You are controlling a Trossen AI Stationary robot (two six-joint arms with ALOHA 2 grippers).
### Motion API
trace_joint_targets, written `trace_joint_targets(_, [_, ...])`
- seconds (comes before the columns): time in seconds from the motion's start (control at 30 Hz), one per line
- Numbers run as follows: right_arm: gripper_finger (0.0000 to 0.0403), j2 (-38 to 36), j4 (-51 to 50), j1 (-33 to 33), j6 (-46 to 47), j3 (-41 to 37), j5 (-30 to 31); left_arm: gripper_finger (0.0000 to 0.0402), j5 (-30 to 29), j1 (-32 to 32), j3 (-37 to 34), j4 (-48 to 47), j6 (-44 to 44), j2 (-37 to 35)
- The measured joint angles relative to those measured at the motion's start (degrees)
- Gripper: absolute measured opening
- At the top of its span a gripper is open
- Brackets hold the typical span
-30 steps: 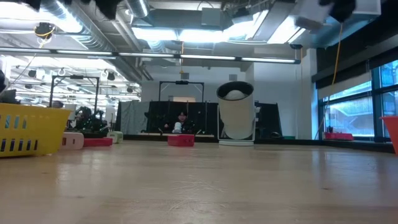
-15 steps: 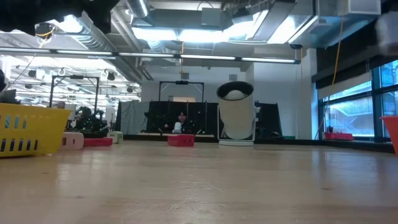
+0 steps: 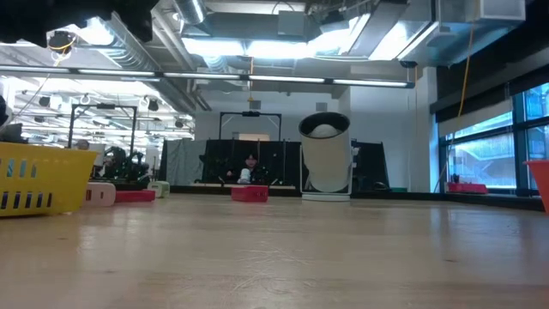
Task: Pick & Place Office items
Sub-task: Put the violet charger adapter into the orange bin, then put the red charger adapter into the orange bin
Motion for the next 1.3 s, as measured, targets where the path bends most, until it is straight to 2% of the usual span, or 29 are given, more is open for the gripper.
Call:
trace_joint_targets(0.27, [0.0124, 8.17, -0.28, 0.15, 0.93, 0.0, -3.95, 0.021, -0.28, 0.0, 0.0, -0.03, 0.55, 0.16])
trace_joint_targets(0.5, [0.0124, 11.12, -1.26, -0.72, 1.27, 0.02, -1.39, 0.021, 0.1, 0.0, 0.0, -0.24, 1.01, 0.99])
trace_joint_targets(0.8, [0.0125, 15.64, -0.14, -2.02, 0.96, 0.29, -2.23, 0.021, 2.12, -0.04, 0.0, -0.5, 0.99, 3.59])
trace_joint_targets(1.07, [0.0236, 16.28, -2.82, -2.06, 1.13, -0.02, -5.81, 0.021, 2.1, -0.04, 0.0, -0.22, 1.44, 3.89])
trace_joint_targets(1.17, [0.0244, 16.25, -3.54, -2.06, 1.05, -0.02, -5.72, 0.021, 2.1, -0.04, 0.0, -0.02, 1.0, 3.87])
trace_joint_targets(1.3, [0.023, 16.25, -3.98, -2.06, 0.17, -0.02, -4.28, 0.021, 2.1, -0.04, 0.0, 0.1, 0.26, 3.89])
